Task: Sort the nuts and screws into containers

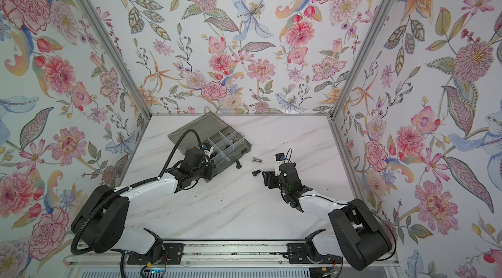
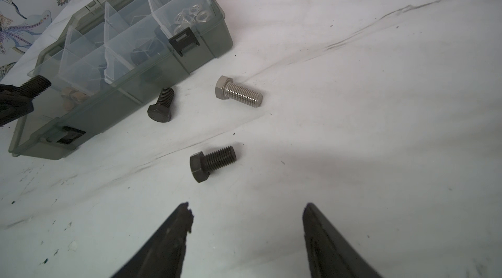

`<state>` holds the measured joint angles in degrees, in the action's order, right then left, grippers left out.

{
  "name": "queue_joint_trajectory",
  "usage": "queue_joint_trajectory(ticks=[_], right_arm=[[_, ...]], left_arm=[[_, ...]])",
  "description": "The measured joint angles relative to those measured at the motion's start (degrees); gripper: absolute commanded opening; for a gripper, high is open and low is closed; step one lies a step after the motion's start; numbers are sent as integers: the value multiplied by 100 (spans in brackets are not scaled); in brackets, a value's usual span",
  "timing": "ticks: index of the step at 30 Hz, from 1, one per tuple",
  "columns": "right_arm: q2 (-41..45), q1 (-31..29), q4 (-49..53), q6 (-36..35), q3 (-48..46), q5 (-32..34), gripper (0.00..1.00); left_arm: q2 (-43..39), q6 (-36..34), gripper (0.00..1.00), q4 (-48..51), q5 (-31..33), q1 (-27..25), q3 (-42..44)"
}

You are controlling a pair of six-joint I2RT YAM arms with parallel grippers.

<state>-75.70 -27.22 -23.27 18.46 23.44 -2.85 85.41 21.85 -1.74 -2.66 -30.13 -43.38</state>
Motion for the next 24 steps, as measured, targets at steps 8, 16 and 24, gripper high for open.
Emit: queue_joint_trajectory(ticks=[8, 16, 24], right_arm=[[0, 0, 0, 0, 0, -20, 68], [-4, 0, 0, 0, 0, -39, 69], [-4, 0, 2, 2, 0, -79, 69]], left_arm=[[247, -2, 0, -92, 2, 24, 0], [247, -2, 15, -90, 28, 24, 0], [247, -4, 35, -87, 50, 24, 0]])
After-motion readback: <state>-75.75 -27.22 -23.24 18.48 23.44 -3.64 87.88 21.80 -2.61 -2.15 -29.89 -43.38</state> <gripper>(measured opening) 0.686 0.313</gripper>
